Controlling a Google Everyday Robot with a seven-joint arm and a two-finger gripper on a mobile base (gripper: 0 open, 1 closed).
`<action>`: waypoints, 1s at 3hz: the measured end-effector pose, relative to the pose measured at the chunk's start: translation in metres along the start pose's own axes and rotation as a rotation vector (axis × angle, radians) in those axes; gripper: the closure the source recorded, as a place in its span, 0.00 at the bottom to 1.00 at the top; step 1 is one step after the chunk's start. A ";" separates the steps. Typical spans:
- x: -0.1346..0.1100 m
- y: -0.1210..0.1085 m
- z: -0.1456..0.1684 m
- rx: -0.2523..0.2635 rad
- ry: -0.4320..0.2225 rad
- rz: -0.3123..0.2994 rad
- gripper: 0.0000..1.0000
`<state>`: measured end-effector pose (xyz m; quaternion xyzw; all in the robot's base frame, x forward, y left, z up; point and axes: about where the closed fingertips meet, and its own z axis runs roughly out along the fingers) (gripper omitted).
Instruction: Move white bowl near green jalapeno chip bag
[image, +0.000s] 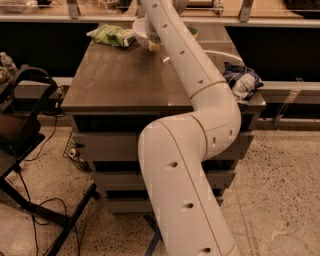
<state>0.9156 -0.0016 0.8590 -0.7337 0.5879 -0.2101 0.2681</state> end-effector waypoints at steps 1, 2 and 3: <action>-0.001 0.002 0.004 -0.005 -0.001 -0.001 0.28; -0.003 0.005 0.010 -0.012 -0.001 -0.003 0.00; -0.003 0.003 0.007 -0.012 -0.001 -0.003 0.00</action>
Offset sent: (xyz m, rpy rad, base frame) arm 0.0006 0.0012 -0.0042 -0.0015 0.0046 0.0014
